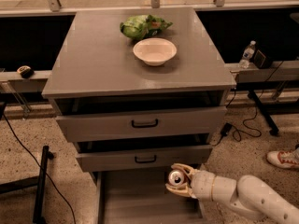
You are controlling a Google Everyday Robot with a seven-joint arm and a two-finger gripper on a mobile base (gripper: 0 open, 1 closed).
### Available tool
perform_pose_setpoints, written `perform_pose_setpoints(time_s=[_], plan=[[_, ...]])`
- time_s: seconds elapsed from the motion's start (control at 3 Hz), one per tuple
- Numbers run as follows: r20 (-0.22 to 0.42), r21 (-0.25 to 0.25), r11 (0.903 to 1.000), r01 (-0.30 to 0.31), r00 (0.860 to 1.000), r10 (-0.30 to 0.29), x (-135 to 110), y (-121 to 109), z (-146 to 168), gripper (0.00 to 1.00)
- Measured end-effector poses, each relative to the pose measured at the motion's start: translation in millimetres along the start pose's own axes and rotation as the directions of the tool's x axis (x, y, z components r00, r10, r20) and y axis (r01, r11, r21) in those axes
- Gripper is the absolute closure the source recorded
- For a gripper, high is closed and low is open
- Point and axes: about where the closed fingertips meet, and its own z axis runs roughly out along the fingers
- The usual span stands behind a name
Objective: Pick coke can from bottom drawer and place on counter
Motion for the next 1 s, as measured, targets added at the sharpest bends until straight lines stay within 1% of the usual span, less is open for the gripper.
perform_pose_setpoints(time_s=[0.33, 0.67, 1.0], plan=[[0.047, -0.075, 0.9972, 0.001, 0.999, 0.003, -73.5, -20.9, -26.3, 1.0], [0.113, -0.097, 0.9947, -0.033, 0.993, 0.044, -141.9, -40.4, -81.0, 1.0], [0.165, -0.177, 0.9838, -0.029, 0.985, 0.059, -197.9, -39.1, -115.7, 1.0]])
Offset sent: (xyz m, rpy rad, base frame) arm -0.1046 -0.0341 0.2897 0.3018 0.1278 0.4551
